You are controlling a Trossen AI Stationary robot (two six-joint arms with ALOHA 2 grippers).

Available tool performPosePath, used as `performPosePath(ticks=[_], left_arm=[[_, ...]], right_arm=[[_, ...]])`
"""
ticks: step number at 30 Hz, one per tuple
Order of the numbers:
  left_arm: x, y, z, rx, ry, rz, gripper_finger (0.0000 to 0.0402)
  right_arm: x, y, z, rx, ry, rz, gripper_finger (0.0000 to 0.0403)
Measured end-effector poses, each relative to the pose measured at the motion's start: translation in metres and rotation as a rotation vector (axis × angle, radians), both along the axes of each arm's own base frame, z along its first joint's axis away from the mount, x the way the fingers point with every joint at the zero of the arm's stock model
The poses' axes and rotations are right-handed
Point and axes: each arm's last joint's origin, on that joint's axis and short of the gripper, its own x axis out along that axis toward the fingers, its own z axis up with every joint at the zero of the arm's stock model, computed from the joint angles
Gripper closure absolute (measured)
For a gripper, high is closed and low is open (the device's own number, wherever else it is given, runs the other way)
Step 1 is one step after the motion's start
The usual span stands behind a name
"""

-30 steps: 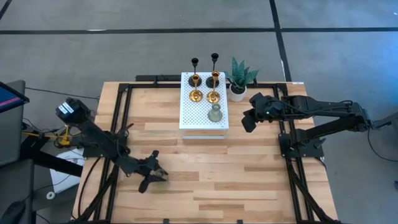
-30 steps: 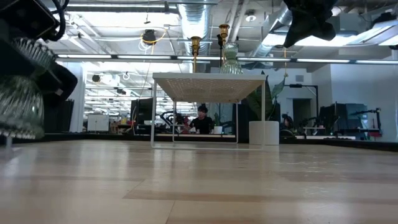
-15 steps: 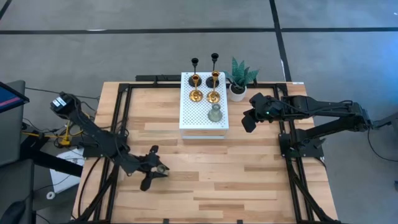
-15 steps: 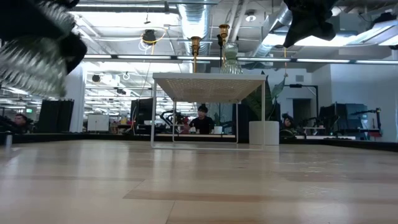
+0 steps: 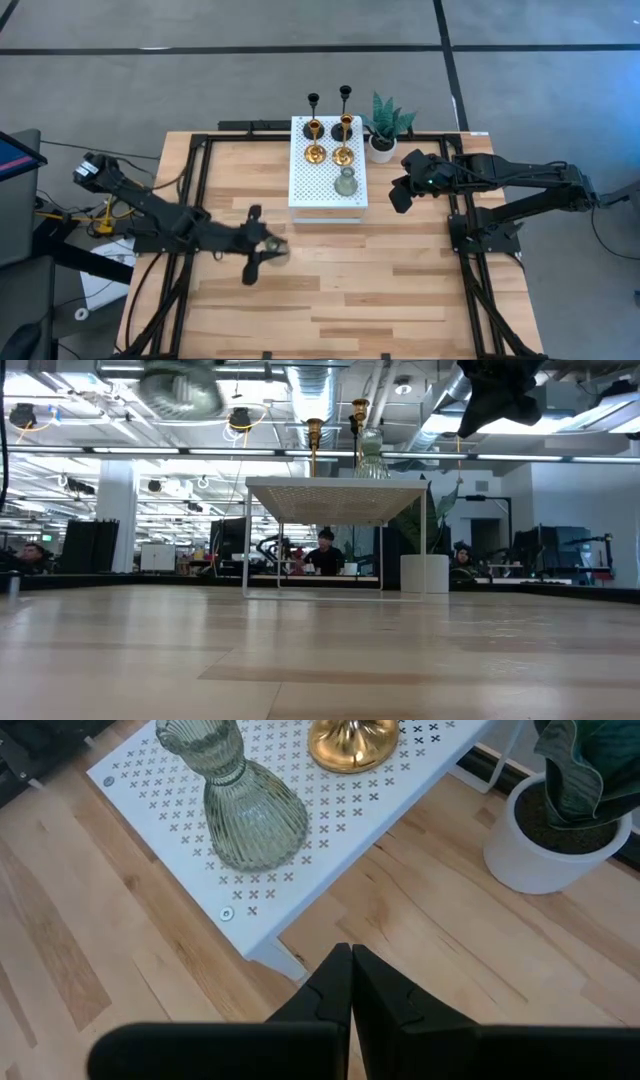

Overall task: Pick & Place candle stick holders
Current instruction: Align the green glass candle holder with the other green glass candle holder on the shelf

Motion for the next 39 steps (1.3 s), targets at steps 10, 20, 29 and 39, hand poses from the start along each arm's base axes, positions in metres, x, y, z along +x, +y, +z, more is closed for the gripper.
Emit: performPosePath(ticks=[10,20,29,39], left_arm=[[0.017,0.049,0.056,0.179,-0.131,0.267,0.0275],[0.059,0.092,0.058,0.205,-0.075,0.349,0.0275],[0.089,0.12,0.047,0.213,-0.026,0.426,0.0275],[0.105,0.137,0.031,0.148,0.006,0.443,0.0274]], right_arm=[[-0.001,0.0,0.0,-0.001,0.009,0.002,0.0403],[-0.001,0.0,-0.001,-0.01,0.022,0.014,0.0403],[-0.001,0.0,-0.001,-0.016,0.027,0.022,0.0403],[-0.001,0.0,-0.001,-0.036,0.042,0.048,0.0403]])
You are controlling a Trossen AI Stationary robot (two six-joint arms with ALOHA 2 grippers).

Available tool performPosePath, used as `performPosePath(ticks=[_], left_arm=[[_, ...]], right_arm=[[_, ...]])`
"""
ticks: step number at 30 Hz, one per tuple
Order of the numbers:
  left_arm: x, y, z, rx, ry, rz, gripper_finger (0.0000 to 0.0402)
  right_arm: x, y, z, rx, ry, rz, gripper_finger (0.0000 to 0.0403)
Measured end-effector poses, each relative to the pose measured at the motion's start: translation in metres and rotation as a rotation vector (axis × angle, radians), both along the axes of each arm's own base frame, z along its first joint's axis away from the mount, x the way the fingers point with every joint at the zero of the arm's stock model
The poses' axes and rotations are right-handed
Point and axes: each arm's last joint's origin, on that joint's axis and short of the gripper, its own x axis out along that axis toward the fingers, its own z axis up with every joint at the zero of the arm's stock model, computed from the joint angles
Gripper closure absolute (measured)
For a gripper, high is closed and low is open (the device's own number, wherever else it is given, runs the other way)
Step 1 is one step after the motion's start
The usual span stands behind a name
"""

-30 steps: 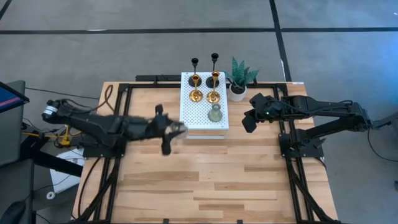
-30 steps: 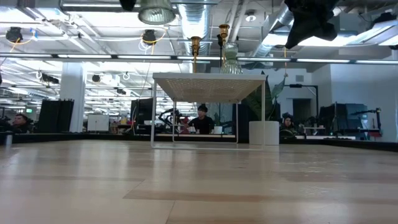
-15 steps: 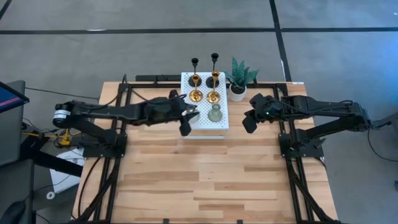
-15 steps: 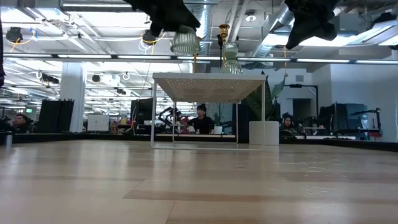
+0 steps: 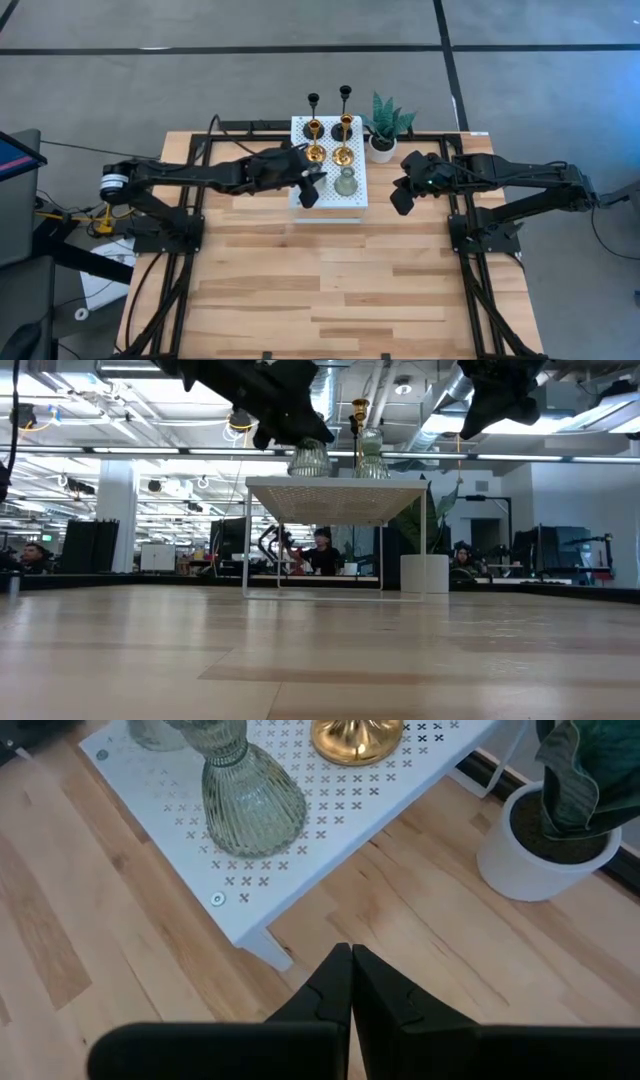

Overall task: Pick & Place candle stick holders
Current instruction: Align the green glass candle holder with the other green glass candle holder on the shelf

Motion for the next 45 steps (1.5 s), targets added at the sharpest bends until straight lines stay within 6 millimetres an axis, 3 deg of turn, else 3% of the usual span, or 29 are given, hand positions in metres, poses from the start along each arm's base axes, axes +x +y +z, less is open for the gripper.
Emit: performPosePath(ticks=[27,45], left_arm=[[0.015,0.005,-0.019,-0.104,0.018,0.032,0.0272],[0.015,0.004,-0.02,-0.124,0.022,0.032,0.0198]], right_arm=[[-0.001,0.0,-0.001,-0.009,0.02,0.013,0.0403],[-0.002,0.0,-0.001,-0.007,0.031,0.014,0.0403]])
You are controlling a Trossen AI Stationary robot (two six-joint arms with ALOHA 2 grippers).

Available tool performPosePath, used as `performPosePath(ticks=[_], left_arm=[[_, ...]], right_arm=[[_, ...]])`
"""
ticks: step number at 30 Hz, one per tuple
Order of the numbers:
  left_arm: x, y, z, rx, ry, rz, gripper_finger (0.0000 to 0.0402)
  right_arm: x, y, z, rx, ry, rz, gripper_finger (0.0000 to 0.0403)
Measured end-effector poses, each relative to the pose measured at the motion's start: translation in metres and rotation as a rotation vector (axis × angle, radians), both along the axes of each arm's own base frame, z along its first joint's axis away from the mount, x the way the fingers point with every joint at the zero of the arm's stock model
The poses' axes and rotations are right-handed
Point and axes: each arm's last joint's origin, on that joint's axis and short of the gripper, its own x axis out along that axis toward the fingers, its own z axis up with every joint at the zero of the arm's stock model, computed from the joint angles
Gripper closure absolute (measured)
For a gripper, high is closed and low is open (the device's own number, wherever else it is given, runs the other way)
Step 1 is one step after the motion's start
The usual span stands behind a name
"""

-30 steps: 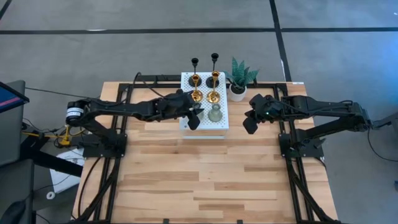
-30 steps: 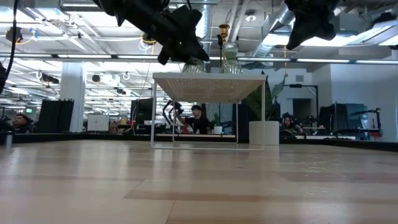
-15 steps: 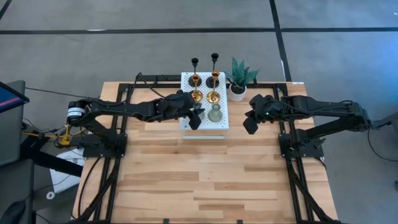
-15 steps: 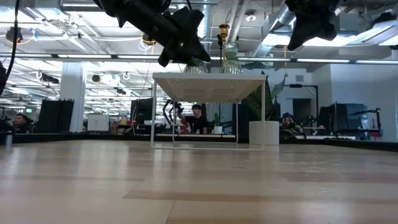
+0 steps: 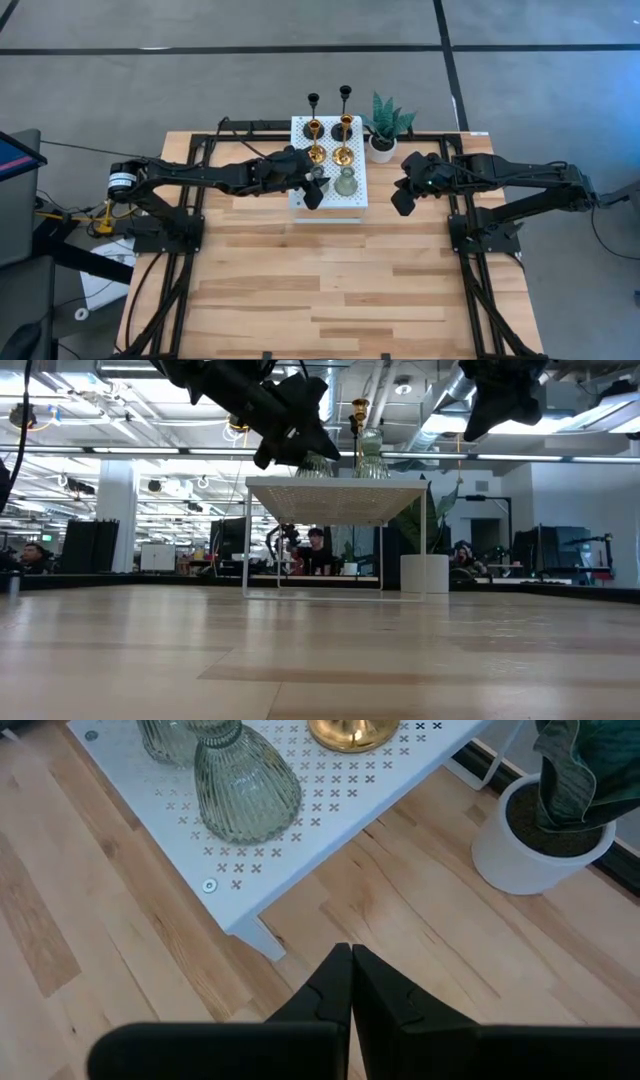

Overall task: Pick & Place candle stick holders
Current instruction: Align the green glass candle holder with the other green glass candle holder on the shelf, then return to Home Position

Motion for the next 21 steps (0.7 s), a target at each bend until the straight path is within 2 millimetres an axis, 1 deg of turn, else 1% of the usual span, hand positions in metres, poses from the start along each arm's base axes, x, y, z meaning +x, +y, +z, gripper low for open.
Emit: performPosePath(ticks=[5,9,16,21], left_arm=[[0.0,0.0,-0.001,0.0,0.005,0.0,0.0161],[-0.007,-0.001,0.004,0.001,0.01,-0.002,0.0144],[-0.026,-0.006,0.02,0.004,-0.009,-0.01,0.0143],[-0.043,-0.02,0.027,-0.003,0.04,-0.052,0.0152]], right_arm=[[-0.002,0.0,-0.001,0.002,0.022,0.001,0.0403],[-0.002,0.0,-0.001,0.003,0.026,0.002,0.0403],[-0.002,0.0,-0.001,-0.011,0.035,0.021,0.0403],[-0.002,0.0,-0.001,-0.021,0.041,0.035,0.0403]])
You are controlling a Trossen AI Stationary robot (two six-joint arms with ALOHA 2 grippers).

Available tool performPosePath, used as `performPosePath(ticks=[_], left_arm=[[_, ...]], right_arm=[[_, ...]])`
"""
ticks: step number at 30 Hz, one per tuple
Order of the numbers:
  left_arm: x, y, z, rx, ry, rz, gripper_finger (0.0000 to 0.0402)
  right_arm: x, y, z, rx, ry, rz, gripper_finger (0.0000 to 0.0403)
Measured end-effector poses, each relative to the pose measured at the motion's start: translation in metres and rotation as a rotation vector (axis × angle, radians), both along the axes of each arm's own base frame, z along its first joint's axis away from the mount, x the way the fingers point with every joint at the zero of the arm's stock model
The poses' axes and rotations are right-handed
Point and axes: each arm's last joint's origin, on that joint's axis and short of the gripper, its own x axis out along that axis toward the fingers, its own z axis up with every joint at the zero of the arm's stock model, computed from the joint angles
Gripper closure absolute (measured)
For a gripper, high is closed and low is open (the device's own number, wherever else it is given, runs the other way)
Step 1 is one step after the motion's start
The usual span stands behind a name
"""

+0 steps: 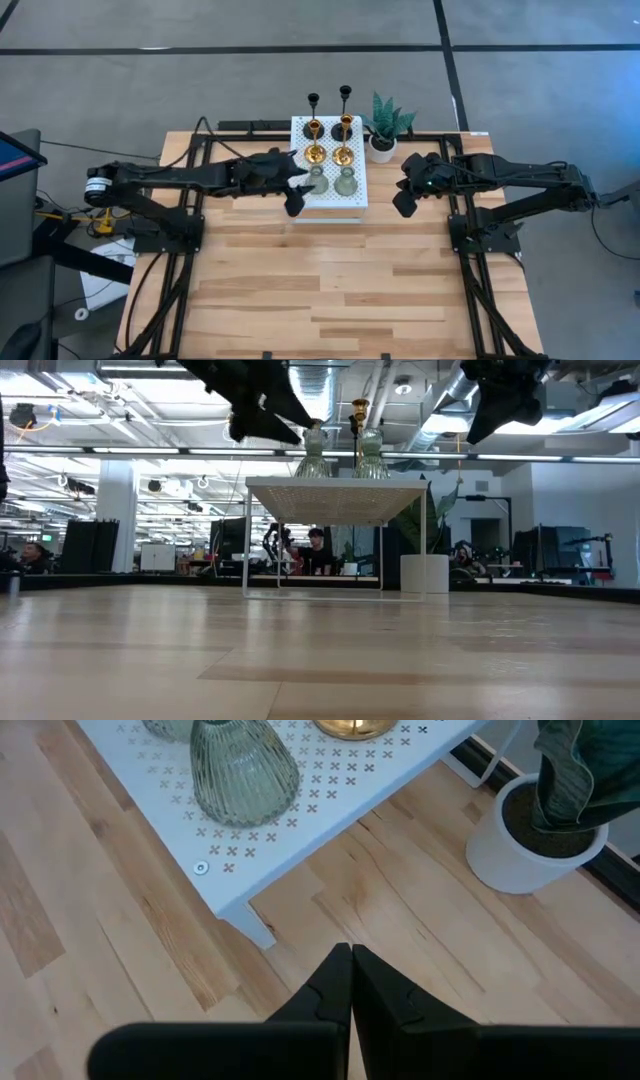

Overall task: Pick & Place candle stick holders
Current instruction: Return to Home Position

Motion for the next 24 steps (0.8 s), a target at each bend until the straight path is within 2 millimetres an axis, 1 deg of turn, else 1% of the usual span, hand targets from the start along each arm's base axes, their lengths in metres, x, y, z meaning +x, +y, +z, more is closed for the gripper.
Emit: performPosePath(ticks=[4,7,10,13,18,20,24], left_arm=[[-0.016,-0.012,0.008,-0.014,0.01,-0.076,0.0173],[-0.026,-0.018,0.017,-0.018,-0.032,-0.123,0.0203],[-0.039,-0.023,0.027,-0.02,-0.077,-0.162,0.0245],[-0.052,-0.028,0.034,-0.022,-0.099,-0.197,0.0295],[-0.074,-0.035,0.039,-0.026,-0.093,-0.239,0.0383],[-0.082,-0.037,0.041,-0.027,-0.089,-0.252,0.0394],[-0.094,-0.04,0.042,-0.024,-0.081,-0.276,0.0395]], right_arm=[[0.0,0.0,0.0,-0.001,0.0,0.001,0.0403],[0.0,0.0,0.0,-0.003,0.002,0.008,0.0403],[0.0,0.0,0.0,-0.002,0.001,0.009,0.0403],[0.0,0.0,0.0,-0.002,0.001,0.009,0.0403],[0.0,0.0,0.0,-0.002,-0.002,0.009,0.0403],[0.001,0.0,0.001,-0.002,-0.006,0.009,0.0403],[0.001,0.0,0.001,-0.003,-0.013,0.009,0.0403]])
